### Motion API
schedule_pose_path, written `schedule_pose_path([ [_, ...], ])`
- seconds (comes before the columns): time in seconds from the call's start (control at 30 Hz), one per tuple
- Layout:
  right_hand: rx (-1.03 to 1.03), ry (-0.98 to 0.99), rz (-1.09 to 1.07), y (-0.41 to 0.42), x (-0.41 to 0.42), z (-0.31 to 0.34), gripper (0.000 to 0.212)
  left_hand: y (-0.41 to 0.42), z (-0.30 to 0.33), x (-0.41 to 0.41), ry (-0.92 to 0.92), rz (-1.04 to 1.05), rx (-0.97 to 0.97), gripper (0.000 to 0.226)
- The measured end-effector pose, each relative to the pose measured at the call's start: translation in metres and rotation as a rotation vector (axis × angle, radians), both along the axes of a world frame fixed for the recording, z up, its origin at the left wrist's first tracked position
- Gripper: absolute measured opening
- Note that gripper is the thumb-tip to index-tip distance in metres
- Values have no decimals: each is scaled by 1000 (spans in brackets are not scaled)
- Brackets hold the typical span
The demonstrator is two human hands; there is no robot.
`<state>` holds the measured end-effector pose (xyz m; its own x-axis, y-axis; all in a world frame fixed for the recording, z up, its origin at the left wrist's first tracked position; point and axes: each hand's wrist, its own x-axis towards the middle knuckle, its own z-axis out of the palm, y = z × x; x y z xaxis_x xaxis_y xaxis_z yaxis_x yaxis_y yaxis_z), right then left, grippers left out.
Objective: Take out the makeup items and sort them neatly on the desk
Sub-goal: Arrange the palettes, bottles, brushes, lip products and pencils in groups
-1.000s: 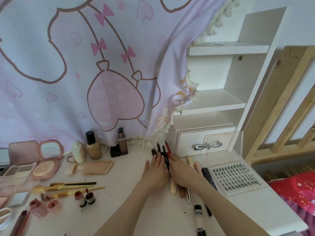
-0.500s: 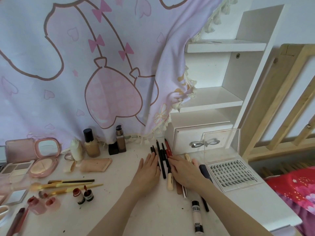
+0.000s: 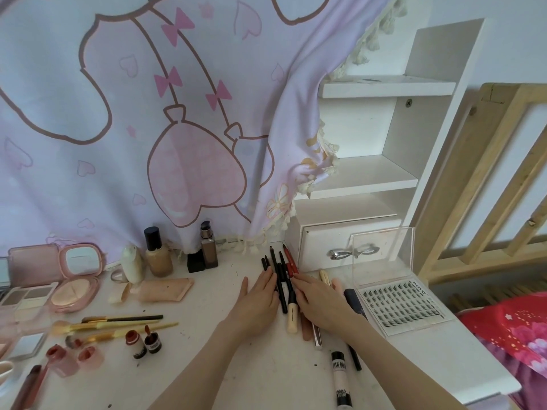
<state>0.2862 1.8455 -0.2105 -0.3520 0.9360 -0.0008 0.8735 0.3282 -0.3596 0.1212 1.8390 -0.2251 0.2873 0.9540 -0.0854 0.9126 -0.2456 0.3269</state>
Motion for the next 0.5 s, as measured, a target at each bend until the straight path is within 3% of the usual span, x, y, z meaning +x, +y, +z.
schedule_pose_path([
  [0.3, 159, 95, -31, -11, 1, 4, 34, 2, -1, -6, -137, -2, -10, 52],
  [0.5, 265, -75, -164, -33, -10, 11, 32, -9, -5, -13, -104, 32, 46, 53],
])
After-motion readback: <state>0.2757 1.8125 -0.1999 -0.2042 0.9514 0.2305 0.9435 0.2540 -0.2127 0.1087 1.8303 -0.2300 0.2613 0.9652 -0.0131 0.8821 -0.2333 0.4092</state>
